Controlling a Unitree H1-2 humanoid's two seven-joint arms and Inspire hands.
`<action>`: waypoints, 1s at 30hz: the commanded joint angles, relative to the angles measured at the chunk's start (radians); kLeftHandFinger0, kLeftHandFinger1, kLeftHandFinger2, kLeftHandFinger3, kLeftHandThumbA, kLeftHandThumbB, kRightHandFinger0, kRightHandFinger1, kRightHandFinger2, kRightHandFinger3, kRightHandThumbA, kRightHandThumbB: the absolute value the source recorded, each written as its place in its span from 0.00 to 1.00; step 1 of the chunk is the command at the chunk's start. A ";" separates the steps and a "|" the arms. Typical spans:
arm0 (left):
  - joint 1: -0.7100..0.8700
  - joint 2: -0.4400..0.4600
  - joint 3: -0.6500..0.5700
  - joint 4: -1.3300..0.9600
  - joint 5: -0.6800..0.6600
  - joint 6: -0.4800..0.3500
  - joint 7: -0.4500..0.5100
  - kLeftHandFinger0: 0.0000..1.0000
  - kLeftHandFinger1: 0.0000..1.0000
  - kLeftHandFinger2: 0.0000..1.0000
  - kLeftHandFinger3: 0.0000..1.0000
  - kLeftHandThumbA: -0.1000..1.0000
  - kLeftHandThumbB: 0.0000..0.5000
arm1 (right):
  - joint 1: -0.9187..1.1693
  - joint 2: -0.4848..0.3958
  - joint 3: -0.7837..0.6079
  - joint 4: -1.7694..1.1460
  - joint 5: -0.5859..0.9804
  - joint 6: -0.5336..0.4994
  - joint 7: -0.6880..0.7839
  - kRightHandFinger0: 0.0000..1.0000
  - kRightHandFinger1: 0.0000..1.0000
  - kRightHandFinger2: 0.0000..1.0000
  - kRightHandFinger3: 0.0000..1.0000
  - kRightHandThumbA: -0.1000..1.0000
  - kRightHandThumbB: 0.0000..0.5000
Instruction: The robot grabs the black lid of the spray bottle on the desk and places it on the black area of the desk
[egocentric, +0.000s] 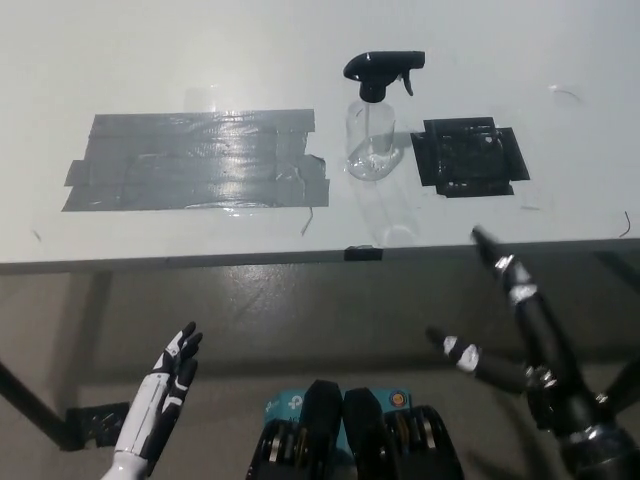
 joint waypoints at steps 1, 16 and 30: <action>-0.009 0.007 -0.001 -0.013 0.006 -0.038 0.000 1.00 1.00 1.00 1.00 1.00 0.20 | -0.145 -0.017 -0.058 -0.049 0.092 0.044 0.012 1.00 1.00 1.00 1.00 0.87 0.83; -0.035 0.007 -0.005 -0.018 0.002 -0.014 -0.014 1.00 1.00 1.00 1.00 1.00 0.22 | -0.713 -0.126 -0.108 0.537 0.178 0.221 0.160 1.00 1.00 1.00 1.00 0.78 0.97; -0.048 0.012 -0.008 -0.026 0.000 0.014 -0.027 1.00 1.00 1.00 1.00 1.00 0.23 | -1.092 -0.098 -0.101 1.096 0.232 0.295 0.372 1.00 1.00 1.00 1.00 0.66 1.00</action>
